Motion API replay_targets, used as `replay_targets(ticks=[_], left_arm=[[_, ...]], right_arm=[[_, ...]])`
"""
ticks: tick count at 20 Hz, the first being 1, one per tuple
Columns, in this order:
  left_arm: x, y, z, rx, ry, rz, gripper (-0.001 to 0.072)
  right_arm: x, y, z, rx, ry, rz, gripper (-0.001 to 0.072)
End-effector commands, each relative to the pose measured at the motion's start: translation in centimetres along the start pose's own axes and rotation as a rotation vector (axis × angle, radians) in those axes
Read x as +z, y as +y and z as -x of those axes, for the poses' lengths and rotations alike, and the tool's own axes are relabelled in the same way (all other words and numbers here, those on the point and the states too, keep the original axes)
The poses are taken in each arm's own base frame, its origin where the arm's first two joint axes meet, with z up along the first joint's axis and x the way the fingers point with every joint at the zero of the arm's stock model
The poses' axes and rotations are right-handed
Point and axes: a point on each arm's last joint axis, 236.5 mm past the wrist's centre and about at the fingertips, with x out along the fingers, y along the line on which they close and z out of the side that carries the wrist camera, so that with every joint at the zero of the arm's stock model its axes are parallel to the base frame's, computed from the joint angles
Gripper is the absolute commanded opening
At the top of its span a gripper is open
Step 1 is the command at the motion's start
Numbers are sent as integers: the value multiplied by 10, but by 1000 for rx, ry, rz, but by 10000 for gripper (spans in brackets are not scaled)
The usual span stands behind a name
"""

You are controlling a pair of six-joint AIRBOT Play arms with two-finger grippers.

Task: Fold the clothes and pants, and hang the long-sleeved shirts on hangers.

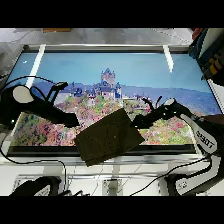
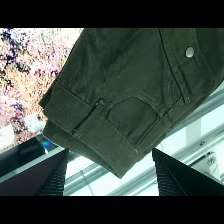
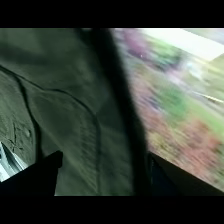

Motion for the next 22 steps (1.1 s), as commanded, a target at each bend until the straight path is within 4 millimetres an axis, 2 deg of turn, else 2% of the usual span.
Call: replay_targets(ticks=[1, 4, 6, 11, 12, 14, 16, 18, 21, 22], left_arm=[[1, 0, 1, 1, -4, 0, 579], [2, 1, 1, 3, -10, 0, 579], [5, 1, 1, 5, -21, 0, 579], [11, 3, 1, 12, -49, 0, 579], [13, 3, 1, 13, -55, 0, 579], [16, 4, 1, 16, -68, 0, 579], [18, 4, 1, 18, -77, 0, 579], [20, 5, 1, 20, -84, 0, 579], [20, 5, 1, 20, -83, 0, 579], [20, 5, 1, 20, -84, 0, 579]], right_arm=[[-3, -7, -21, -100, 32, 70, 600], [-16, 1, -31, -109, 95, 127, 599], [-20, 4, -34, -107, 117, 188, 567], [-17, 24, -43, -61, 112, 325, 321], [-15, 29, -43, -50, 107, 335, 302], [-12, 43, -45, -11, 92, 331, 305], [-11, 60, -52, 35, 80, 301, 346], [-15, 74, -62, 44, 91, 273, 459], [-17, 94, -74, 37, 114, 331, 454], [-18, 103, -77, 37, 119, 359, 424]])
